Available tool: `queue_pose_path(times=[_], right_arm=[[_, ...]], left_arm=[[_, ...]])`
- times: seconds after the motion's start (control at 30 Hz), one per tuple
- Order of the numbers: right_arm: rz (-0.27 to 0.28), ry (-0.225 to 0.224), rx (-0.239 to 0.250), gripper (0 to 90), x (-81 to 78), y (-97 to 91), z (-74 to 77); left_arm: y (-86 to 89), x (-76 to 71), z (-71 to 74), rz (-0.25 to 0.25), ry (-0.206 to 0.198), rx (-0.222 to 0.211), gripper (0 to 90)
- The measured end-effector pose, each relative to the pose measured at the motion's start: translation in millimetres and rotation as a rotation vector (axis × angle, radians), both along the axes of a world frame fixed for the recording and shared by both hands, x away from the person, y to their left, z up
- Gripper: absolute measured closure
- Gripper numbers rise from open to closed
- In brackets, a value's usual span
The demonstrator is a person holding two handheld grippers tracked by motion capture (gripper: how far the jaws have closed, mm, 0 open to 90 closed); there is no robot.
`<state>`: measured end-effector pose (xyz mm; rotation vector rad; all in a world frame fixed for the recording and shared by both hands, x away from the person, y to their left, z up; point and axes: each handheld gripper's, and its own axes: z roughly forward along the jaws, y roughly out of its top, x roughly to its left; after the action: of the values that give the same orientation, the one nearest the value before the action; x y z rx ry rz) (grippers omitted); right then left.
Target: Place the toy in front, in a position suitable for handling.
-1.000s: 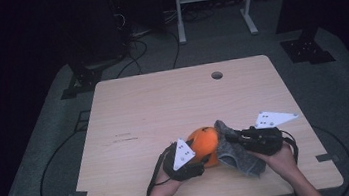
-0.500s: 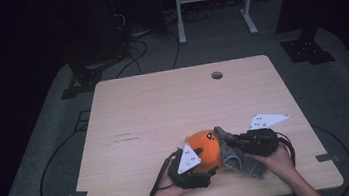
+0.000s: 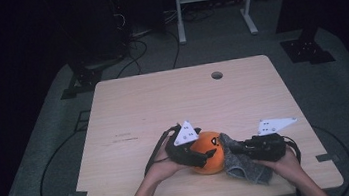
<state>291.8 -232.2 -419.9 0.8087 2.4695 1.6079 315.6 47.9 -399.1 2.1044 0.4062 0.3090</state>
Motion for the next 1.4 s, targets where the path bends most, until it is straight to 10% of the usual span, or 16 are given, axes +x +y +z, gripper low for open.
queue_pose_path(times=[0.17, 0.4, 0.73, 1.4], right_arm=[[-0.017, 0.002, 0.022, 80.6, -1.1, -13.2, 1.0], [-0.153, -0.032, 0.013, 79.8, -0.3, -48.4, 5.4], [-0.358, -0.046, -0.116, 62.7, 16.9, -66.2, -10.6], [-0.385, -0.094, -0.010, 50.2, 17.3, -70.6, -7.7]], left_arm=[[-10.9, 7.1, -18.1, -0.030, 0.081, 0.009, 17.9], [-18.8, -2.4, -26.6, 0.004, 0.025, 0.072, 45.6], [-12.6, -10.9, -27.8, 0.020, -0.032, 0.002, 49.1], [-10.7, -9.2, -16.1, 0.078, -0.077, -0.012, 55.1]])
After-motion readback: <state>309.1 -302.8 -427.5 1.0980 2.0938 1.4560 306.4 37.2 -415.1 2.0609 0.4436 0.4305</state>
